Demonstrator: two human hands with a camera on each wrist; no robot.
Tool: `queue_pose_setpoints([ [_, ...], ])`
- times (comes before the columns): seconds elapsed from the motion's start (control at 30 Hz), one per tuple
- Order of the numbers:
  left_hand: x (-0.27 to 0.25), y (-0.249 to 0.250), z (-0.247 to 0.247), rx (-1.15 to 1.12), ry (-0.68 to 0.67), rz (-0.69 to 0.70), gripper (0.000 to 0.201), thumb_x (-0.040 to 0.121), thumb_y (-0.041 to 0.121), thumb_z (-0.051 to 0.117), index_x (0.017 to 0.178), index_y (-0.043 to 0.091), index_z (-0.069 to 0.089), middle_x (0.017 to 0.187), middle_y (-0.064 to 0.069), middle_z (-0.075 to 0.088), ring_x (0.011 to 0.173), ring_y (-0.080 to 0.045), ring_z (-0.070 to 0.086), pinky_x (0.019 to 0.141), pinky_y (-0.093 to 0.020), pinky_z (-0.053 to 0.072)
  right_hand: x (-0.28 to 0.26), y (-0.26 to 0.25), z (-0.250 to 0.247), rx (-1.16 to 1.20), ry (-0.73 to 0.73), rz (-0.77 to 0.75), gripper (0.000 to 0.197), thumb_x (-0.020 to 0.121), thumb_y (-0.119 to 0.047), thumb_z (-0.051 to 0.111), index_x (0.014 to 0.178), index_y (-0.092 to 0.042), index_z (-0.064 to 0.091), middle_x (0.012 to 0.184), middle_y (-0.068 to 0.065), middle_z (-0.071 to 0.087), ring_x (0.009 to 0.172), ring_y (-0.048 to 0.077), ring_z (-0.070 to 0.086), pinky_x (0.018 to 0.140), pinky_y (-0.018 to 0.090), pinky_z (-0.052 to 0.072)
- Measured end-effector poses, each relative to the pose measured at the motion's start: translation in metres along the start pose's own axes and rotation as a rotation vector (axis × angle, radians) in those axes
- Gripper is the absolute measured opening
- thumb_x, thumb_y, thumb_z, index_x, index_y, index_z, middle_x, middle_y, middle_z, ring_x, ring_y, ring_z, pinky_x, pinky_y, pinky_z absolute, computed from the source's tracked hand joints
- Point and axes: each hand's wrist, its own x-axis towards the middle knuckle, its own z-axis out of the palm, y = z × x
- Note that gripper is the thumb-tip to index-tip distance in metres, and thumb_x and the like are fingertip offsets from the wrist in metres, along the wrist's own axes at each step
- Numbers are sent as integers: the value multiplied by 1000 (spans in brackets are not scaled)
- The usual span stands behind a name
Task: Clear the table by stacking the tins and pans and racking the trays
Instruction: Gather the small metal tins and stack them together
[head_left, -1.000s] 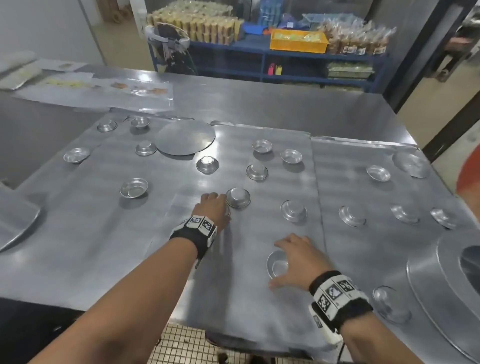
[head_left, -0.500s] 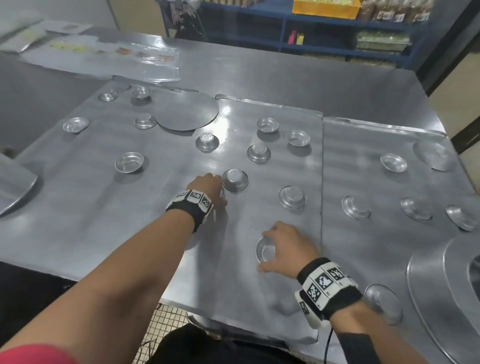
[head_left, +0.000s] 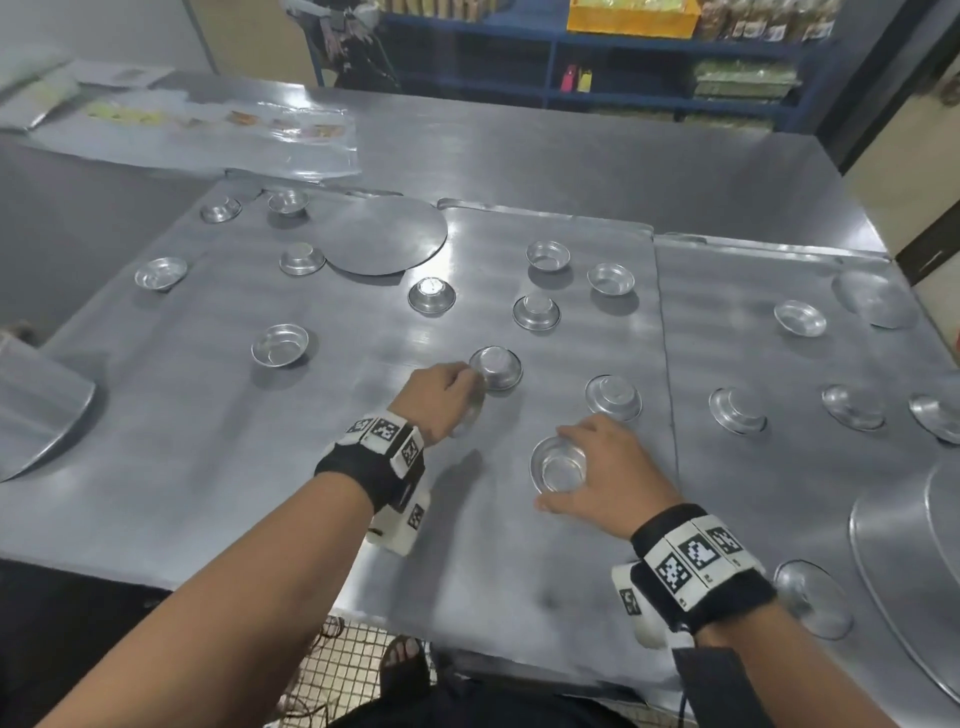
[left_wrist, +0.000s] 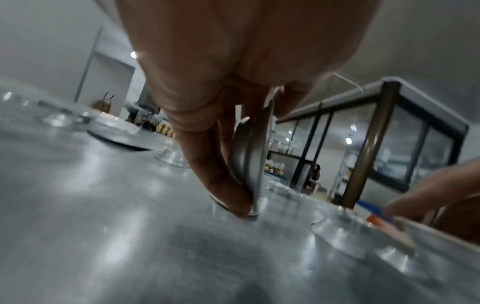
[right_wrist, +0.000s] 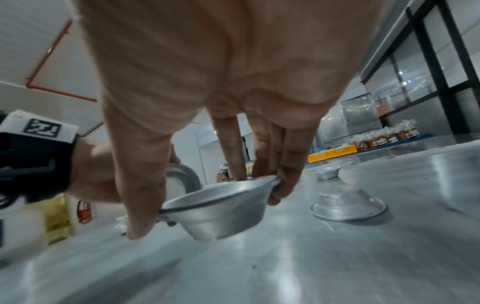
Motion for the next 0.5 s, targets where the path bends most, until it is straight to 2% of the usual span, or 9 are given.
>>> queue_pose_setpoints([
  [0.07, -7, -7, 5, -161, -36, -76, 40, 98, 35, 36, 99, 16, 72, 100, -7, 66, 98, -31, 62, 89, -43, 53, 0, -7, 1, 33, 42, -3, 93, 62, -53, 86, 141, -21, 50, 125, -8, 43, 121, 11, 46, 97, 18, 32],
  [0.13, -15, -17, 11, -321, -71, -145, 35, 94, 37, 43, 95, 23, 75, 104, -6, 69, 102, -33, 64, 91, -55, 54, 0, -16, 4, 55, 90, -21, 91, 62, -52, 86, 141, -21, 51, 119, -11, 40, 120, 9, 44, 94, 13, 27],
  [0.2, -23, -22, 17, -409, -97, -159, 24, 94, 27, 51, 94, 23, 75, 103, -4, 70, 106, -32, 65, 90, -57, 55, -1, -25, 8, 87, 145, -53, 90, 61, -49, 87, 139, -19, 53, 116, -13, 39, 118, 8, 44, 94, 11, 24],
  [0.27, -32, -24, 22, -501, -92, -174, 21, 97, 16, 51, 99, 13, 72, 101, -9, 69, 102, -34, 66, 85, -59, 57, -1, -35, 14, 117, 184, -95, 89, 58, -47, 90, 135, -15, 57, 117, -9, 45, 116, 9, 48, 97, 12, 29],
  [0.33, -38, -25, 27, -646, -114, -180, 23, 95, 16, 50, 94, 12, 73, 96, -14, 70, 93, -35, 68, 74, -61, 59, -2, -44, 21, 116, 191, -129, 87, 56, -48, 89, 131, -14, 61, 118, -5, 51, 113, 13, 52, 101, 20, 38],
  [0.4, -46, -24, 28, -688, -130, -138, 23, 93, 22, 52, 87, 16, 73, 90, -11, 68, 83, -27, 66, 66, -49, 60, -2, -52, 28, 103, 187, -148, 85, 56, -49, 87, 130, -16, 62, 119, -5, 53, 112, 15, 52, 102, 24, 40],
  [0.5, -55, -27, 30, -699, -169, -82, 35, 104, 36, 44, 91, 14, 68, 75, 1, 63, 70, -14, 58, 61, -29, 48, -2, -63, 37, 97, 168, -162, 82, 59, -51, 84, 131, -20, 61, 122, -8, 53, 115, 12, 49, 98, 16, 34],
])
